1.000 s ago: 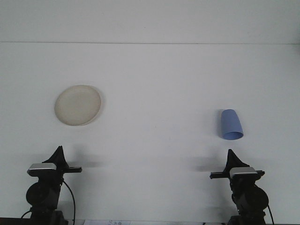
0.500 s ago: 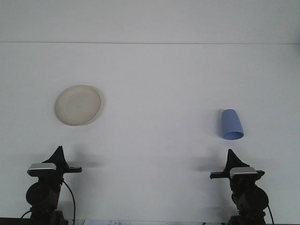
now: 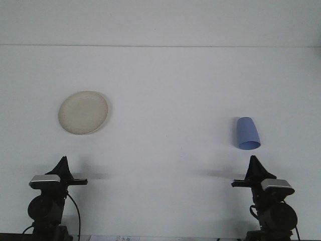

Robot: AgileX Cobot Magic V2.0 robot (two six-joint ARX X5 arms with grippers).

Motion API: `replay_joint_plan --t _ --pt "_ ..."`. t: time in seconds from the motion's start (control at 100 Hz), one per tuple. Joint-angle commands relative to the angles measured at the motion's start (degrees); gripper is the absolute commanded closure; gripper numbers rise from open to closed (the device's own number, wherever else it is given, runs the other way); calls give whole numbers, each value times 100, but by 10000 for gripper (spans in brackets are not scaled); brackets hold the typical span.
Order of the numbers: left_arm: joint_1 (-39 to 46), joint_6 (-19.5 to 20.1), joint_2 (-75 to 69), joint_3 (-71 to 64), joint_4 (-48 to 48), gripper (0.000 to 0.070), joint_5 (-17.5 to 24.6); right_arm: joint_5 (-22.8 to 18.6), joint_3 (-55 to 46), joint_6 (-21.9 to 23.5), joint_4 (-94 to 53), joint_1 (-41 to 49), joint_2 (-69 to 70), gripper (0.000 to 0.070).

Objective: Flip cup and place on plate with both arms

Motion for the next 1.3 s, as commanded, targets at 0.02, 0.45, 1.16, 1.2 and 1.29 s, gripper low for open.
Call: replay_joint_plan --t 0.02,0.45,1.16,1.2,1.29 --pt "4 13 -11 -111 63 685 11 142 664 -105 -120 0 323 379" --pt "4 13 -11 -111 63 685 11 1075 1971 -1368 -1119 -2 3106 241" --pt "4 13 -11 -111 63 685 11 1287 1961 -2330 1019 -636 6518 241" --pt "4 13 -11 -111 63 685 11 1196 1961 -2422 1255 -726 6664 241" --pt "4 13 -11 -111 63 685 11 844 1961 -2455 1770 -918 6988 241"
